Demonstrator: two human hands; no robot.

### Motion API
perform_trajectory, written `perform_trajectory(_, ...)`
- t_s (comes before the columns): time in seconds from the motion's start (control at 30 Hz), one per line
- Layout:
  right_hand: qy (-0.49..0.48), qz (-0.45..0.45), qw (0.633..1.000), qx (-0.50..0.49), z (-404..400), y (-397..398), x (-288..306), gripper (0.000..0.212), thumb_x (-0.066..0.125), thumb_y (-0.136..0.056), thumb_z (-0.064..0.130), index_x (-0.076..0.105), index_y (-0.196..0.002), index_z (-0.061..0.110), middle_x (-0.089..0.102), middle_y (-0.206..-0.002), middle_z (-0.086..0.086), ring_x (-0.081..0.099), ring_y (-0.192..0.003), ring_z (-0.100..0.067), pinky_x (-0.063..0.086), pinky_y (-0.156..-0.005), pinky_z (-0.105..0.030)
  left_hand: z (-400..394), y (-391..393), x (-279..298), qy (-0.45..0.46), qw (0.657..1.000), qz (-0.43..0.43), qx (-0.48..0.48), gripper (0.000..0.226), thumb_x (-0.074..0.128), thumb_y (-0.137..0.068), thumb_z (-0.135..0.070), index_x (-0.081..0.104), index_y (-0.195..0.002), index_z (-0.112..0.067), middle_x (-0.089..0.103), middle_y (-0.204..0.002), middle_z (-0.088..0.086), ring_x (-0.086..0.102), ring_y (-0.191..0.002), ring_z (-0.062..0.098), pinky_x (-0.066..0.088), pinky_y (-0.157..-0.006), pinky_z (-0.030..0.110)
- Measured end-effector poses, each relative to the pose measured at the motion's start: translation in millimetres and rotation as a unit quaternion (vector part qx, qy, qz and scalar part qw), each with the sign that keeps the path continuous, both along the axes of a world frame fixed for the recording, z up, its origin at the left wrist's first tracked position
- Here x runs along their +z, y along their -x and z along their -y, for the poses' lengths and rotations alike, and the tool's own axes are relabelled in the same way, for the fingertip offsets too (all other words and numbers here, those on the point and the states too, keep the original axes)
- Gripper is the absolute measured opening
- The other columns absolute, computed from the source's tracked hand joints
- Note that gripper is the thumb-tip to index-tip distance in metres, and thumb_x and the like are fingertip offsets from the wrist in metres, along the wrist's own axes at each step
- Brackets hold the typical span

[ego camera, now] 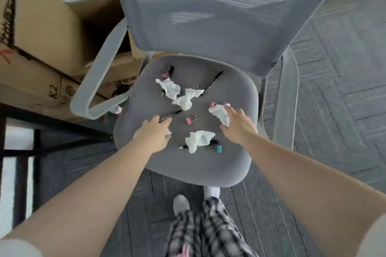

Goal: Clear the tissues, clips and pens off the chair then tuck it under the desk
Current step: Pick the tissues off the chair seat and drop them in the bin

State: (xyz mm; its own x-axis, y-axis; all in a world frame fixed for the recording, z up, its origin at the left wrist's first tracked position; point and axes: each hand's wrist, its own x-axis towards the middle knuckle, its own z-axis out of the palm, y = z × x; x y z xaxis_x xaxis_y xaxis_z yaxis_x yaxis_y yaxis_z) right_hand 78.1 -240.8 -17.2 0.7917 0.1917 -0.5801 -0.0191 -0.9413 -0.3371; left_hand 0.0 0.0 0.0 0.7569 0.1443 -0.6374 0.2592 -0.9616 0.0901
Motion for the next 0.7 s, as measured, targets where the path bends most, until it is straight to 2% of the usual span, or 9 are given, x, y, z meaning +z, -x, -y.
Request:
perform_trajectory(0.13, 0.036, 0.012, 0.999, -0.022, -7.8, -2.5, -31.8, 0.065, 0.058, -0.09, 0.03, 0.019, -0.143, 0.035, 0.035, -0.139, -0.007, 0.04, -0.125, -0.033, 0.042, -0.092, -0.048, 2.5, 0.8, -34.2, -0.006, 0.999, -0.033, 0.009, 0.059, 0.05, -0.094, -0.027, 0.023, -0.146, -0.027, 0.029, -0.146, 0.007, 0.038, -0.123, 0.035, 0.047, -0.088, 0.045)
perform_trajectory(0.23, 0.049, 0.017, 0.997, -0.058, -11.4, -8.4, -50.5, 0.072, 0.059, -0.089, 0.031, 0.015, -0.145, 0.037, 0.032, -0.144, -0.008, 0.039, -0.128, -0.033, 0.039, -0.097, -0.047, -2.1, -1.1, -54.9, -0.025, 0.999, -0.022, 0.01, 0.06, 0.055, -0.092, -0.021, 0.026, -0.145, -0.022, 0.027, -0.147, 0.009, 0.039, -0.12, 0.036, 0.049, -0.084, 0.044)
perform_trajectory(0.33, 0.055, 0.01, 0.996, -0.064, -17.4, -10.3, -62.4, 0.075, 0.06, -0.088, 0.024, 0.014, -0.146, 0.035, 0.043, -0.135, -0.009, 0.044, -0.123, -0.033, 0.038, -0.096, -0.046, -4.3, -1.8, -68.8, -0.028, 0.999, -0.021, 0.017, 0.057, 0.059, -0.089, -0.017, 0.033, -0.139, -0.017, 0.036, -0.135, 0.011, 0.043, -0.114, 0.036, 0.05, -0.082, 0.044)
perform_trajectory(0.43, 0.075, 0.022, 0.995, -0.056, -24.3, -11.0, -68.1, 0.077, 0.054, -0.086, 0.007, 0.015, -0.148, 0.031, 0.05, -0.128, -0.009, 0.044, -0.12, -0.031, 0.037, -0.093, -0.044, -5.3, -3.5, -79.7, -0.037, 0.999, -0.011, -0.008, 0.046, 0.061, -0.086, -0.011, 0.042, -0.128, -0.011, 0.043, -0.121, 0.011, 0.05, -0.105, 0.032, 0.049, -0.075, 0.041)
perform_trajectory(0.5, 0.063, 0.036, 0.995, -0.064, -27.7, -13.3, -67.3, 0.066, 0.051, -0.085, 0.003, 0.027, -0.144, 0.024, 0.052, -0.124, -0.009, 0.043, -0.119, -0.032, 0.038, -0.093, -0.044, -6.3, -6.5, -83.3, -0.048, 0.998, 0.006, -0.031, 0.034, 0.058, -0.085, -0.006, 0.048, -0.117, -0.009, 0.047, -0.113, 0.01, 0.054, -0.098, 0.031, 0.046, -0.071, 0.037)
perform_trajectory(0.6, 0.012, 0.054, 0.996, -0.07, -31.9, -14.0, -61.7, 0.034, 0.046, -0.088, 0.007, 0.052, -0.121, 0.009, 0.052, -0.119, -0.013, 0.042, -0.117, -0.033, 0.041, -0.087, -0.042, -7.4, -11.7, -81.9, -0.049, 0.998, 0.027, -0.029, 0.023, 0.053, -0.084, -0.001, 0.053, -0.106, -0.006, 0.052, -0.108, 0.011, 0.055, -0.097, 0.031, 0.042, -0.069, 0.036)
perform_trajectory(0.7, -0.033, 0.066, 0.995, -0.072, -38.5, -11.7, -53.1, 0.016, 0.043, -0.087, 0.006, 0.055, -0.098, 0.001, 0.05, -0.112, -0.015, 0.043, -0.111, -0.033, 0.041, -0.071, -0.037, -8.1, -17.0, -73.2, -0.027, 0.999, 0.045, 0.008, 0.021, 0.049, -0.087, -0.002, 0.051, -0.108, -0.004, 0.055, -0.111, 0.012, 0.05, -0.104, 0.032, 0.04, -0.068, 0.037)
